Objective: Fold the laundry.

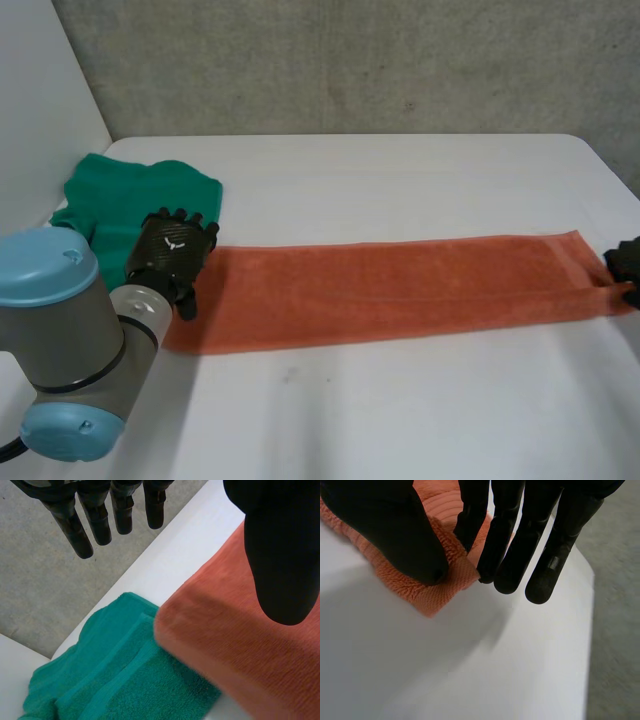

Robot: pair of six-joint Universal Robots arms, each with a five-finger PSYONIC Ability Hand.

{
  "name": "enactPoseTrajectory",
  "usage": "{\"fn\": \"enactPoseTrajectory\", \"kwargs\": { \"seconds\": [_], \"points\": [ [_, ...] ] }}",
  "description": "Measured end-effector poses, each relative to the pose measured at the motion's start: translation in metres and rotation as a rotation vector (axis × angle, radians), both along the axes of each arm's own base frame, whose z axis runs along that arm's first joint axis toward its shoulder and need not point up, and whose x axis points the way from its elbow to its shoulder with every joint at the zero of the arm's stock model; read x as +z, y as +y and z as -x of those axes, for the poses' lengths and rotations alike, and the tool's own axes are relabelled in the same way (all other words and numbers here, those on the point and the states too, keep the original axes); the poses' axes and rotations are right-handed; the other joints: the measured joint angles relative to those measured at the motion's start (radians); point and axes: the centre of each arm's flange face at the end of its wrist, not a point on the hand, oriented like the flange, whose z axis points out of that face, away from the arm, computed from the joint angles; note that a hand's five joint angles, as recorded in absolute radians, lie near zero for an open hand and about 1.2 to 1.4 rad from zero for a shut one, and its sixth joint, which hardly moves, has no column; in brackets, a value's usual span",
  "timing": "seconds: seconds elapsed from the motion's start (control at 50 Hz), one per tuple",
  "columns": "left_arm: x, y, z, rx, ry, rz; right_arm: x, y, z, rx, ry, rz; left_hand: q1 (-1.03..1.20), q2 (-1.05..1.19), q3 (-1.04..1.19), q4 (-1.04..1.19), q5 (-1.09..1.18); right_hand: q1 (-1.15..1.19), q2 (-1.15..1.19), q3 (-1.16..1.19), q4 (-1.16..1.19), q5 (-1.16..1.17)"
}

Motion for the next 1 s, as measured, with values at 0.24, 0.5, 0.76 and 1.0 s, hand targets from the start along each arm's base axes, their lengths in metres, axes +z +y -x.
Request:
{"fn": "enactPoseTrajectory", "kwargs": {
  "seconds": [0.24,0.5,0.76,1.0],
  "points": [
    [0.001,0.001,0.0,0.0,0.0,0.001,0.048,-0.022,0.093,-0.231,0.128,0.192,0.0,0.0,0.0,0.0,-0.001,0.01,0.0,0.0,0.0,0.001],
    [0.006,0.002,0.001,-0.004,0.006,0.015,0.097,-0.023,0.023,-0.095,0.125,0.321,0.0,0.0,0.0,0.0,-0.001,0.02,0.0,0.0,0.001,0.011],
    [0.02,0.004,0.004,-0.012,0.024,0.055,0.111,0.073,-0.205,0.507,-0.061,0.391,0.0,0.0,0.0,0.0,0.0,0.02,0.0,0.0,0.001,0.011],
    [0.016,0.007,0.024,-0.069,0.028,0.058,0.022,0.177,-0.312,0.883,-0.107,0.177,0.0,0.0,0.0,0.0,-0.001,-0.655,-0.806,-0.803,-0.808,-0.779]
  ]
}}
